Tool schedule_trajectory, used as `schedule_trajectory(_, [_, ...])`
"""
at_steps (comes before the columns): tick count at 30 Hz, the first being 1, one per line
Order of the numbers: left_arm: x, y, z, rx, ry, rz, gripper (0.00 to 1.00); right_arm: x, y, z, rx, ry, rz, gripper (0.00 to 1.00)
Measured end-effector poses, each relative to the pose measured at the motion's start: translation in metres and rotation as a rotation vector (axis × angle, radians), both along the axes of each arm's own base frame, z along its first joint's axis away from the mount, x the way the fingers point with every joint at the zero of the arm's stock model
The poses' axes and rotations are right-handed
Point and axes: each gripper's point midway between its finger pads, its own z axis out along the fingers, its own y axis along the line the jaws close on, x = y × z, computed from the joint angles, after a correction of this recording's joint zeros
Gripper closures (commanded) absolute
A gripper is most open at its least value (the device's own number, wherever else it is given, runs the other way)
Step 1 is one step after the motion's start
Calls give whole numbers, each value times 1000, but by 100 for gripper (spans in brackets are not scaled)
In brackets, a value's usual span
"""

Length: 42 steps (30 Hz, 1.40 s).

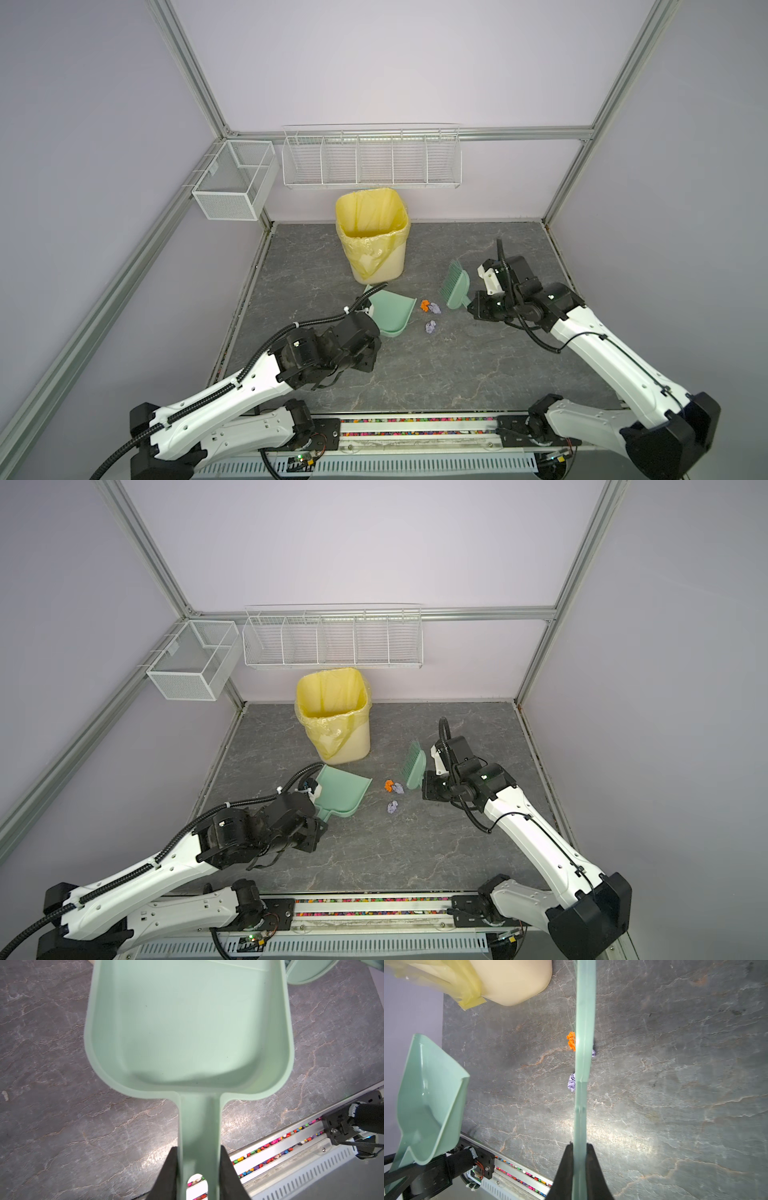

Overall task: Sweep away the paper scraps from the table
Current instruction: 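Place the dustpan by the scraps with the left gripper while the right brush follows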

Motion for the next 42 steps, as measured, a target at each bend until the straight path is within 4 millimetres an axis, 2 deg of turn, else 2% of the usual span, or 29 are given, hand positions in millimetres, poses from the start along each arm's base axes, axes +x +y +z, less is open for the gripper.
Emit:
schedule_trajectory(6, [0,-16,-13,-15,-9,12,100,2,-6,-14,-87,27,35,93])
schedule_trajectory(11, [-11,-28,-30,-20,1,-4,100,3,-14,-23,-153,38,53,93])
schedule_trajectory(19, [-29,-36,-54,-15,32,-26,100,18,-19,-13,-236,6,74,93])
schedule_trajectory(25, [-40,-43,-66,9,46,-63,100,28,-21,-19,-307,26,97,93])
schedule_trajectory(32, [-52,-47,-82,34,101,-99,100,39,-21,-30,-375,67,130,93])
schedule_trajectory(38, [-58,-43,-102,44,136,-99,100,50,-18,-26,-405,65,152,93])
schedule_trajectory(42, [-59,-44,-108,53,143,-105,100,58,-20,-24,-451,64,162,93])
